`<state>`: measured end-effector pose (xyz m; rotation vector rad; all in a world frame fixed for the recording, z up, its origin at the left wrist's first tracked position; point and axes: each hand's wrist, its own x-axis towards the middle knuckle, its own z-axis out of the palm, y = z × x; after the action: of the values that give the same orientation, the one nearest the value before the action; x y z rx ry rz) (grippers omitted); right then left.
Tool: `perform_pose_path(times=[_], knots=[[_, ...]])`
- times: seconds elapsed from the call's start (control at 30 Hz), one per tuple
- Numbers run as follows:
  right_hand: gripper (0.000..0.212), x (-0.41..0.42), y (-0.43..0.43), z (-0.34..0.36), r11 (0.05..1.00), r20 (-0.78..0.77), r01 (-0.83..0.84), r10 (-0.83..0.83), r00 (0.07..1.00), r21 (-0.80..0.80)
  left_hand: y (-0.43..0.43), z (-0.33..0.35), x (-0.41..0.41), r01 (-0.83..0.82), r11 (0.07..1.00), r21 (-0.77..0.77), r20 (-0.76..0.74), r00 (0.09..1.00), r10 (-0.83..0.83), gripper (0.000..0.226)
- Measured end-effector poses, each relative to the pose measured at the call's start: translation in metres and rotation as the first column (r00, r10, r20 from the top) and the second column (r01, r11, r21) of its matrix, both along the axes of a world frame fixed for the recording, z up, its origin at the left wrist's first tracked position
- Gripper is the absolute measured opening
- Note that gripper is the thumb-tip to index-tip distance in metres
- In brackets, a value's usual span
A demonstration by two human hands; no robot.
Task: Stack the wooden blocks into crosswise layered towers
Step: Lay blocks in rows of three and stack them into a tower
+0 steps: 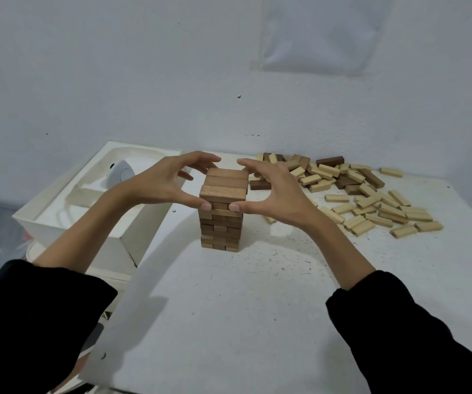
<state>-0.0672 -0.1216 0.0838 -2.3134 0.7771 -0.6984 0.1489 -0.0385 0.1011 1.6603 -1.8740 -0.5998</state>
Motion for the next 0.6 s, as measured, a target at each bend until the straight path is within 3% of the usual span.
perform_pose_path(times=[0.2, 0.27, 0.3, 0.4, 0.47, 0.53, 0.6], knots=[[0.089, -0.003, 0.006, 0.003, 0.998, -0.001, 0.016, -0.016, 1.000, 0.054, 0.003, -0.002, 0.002, -0.010, 0.999, -0.035, -0.010, 1.000, 0.010, 0.096], [0.087, -0.008, 0.017, 0.005, 0.985, 0.054, 0.024, -0.034, 0.998, 0.172, 0.008, -0.007, -0.005, -0.086, 0.995, -0.057, -0.147, 0.986, 0.077, 0.094], [0.084, -0.008, 0.025, 0.005, 0.963, 0.115, 0.023, -0.055, 0.992, 0.267, 0.011, -0.010, -0.012, -0.155, 0.986, -0.062, -0.289, 0.948, 0.131, 0.089], [0.082, -0.003, 0.046, 0.002, 0.841, 0.228, 0.046, -0.198, 0.953, 0.538, 0.015, -0.016, -0.034, -0.379, 0.925, 0.037, -0.669, 0.678, 0.304, 0.077], [0.072, 0.000, 0.055, -0.003, 0.790, 0.269, 0.012, -0.222, 0.937, 0.612, 0.020, -0.019, -0.046, -0.409, 0.906, 0.110, -0.749, 0.565, 0.346, 0.070], [0.044, 0.002, 0.064, -0.007, 0.783, 0.321, -0.028, -0.221, 0.921, 0.621, 0.025, -0.024, -0.053, -0.378, 0.913, 0.154, -0.782, 0.518, 0.346, 0.070], [0.048, 0.005, 0.070, -0.009, 0.752, 0.331, -0.058, -0.219, 0.918, 0.656, 0.026, -0.030, -0.059, -0.322, 0.930, 0.175, -0.787, 0.522, 0.329, 0.073]])
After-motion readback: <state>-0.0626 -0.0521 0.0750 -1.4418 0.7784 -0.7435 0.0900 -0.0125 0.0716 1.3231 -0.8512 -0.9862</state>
